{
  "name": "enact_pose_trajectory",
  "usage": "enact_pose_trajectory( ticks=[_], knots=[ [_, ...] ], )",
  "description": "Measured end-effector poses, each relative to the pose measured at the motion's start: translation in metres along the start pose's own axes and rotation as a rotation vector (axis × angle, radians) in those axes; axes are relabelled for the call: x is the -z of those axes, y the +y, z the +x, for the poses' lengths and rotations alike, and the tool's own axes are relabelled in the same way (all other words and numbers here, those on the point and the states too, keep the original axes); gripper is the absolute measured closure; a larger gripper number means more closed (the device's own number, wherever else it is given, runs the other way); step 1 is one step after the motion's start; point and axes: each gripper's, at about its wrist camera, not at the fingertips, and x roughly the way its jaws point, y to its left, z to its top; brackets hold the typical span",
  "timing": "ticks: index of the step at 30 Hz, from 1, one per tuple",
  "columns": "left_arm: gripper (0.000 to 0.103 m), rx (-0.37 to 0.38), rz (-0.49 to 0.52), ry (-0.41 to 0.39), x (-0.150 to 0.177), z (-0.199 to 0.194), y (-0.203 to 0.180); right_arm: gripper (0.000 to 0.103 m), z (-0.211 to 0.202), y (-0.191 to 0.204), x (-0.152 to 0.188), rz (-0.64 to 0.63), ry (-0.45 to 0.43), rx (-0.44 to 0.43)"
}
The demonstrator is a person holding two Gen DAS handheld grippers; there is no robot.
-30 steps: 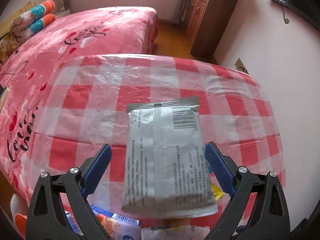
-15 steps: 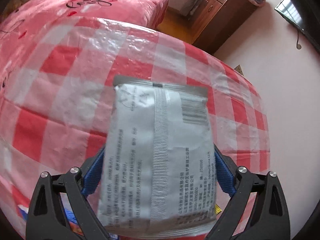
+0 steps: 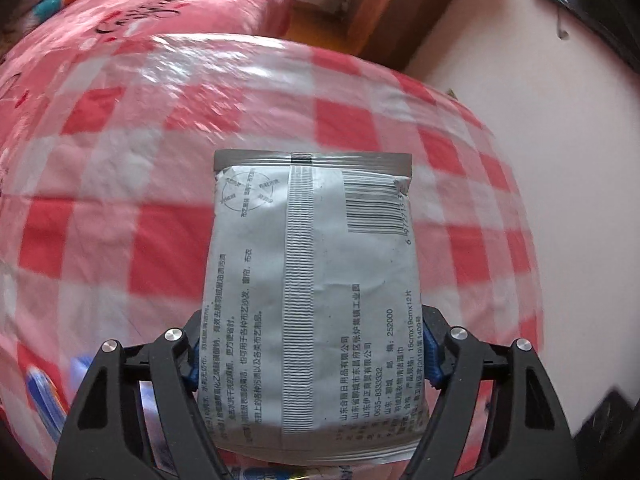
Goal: Collect trash
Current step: 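Lift the silver packet with the left gripper while the right gripper grasps the blue-and-white snack bag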
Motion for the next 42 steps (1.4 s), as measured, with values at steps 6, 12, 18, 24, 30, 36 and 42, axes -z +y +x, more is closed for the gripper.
enact_pose_trajectory(
  ticks=[6,12,18,24,30,36,42],
  knots=[
    [0.026,0.071,0.078,0.054,0.047,-0.01,-0.024,0.007,-0.023,-0.026,-0.013,0.067,-0.088,0.046],
    [0.026,0.056,0.133,0.011,0.079,-0.027,-0.035,0.007,-0.033,-0.04,-0.016,0.103,-0.105,0.062],
    [0.026,0.046,0.107,-0.079,0.093,-0.051,-0.027,0.007,-0.02,-0.027,-0.012,0.03,-0.038,0.052],
    [0.026,0.047,0.064,-0.118,0.107,-0.073,-0.011,0.007,-0.007,-0.011,-0.005,-0.035,0.009,0.053],
    [0.026,0.018,0.012,-0.157,0.121,-0.088,0.012,0.007,0.003,0.003,0.0,-0.086,0.057,0.052],
    [0.026,-0.033,-0.015,-0.195,0.141,-0.107,0.036,0.007,0.025,0.023,0.007,-0.163,0.126,0.094],
    [0.026,-0.081,-0.026,-0.209,0.158,-0.115,0.052,0.007,0.048,0.044,0.016,-0.264,0.163,0.182]
  ],
)
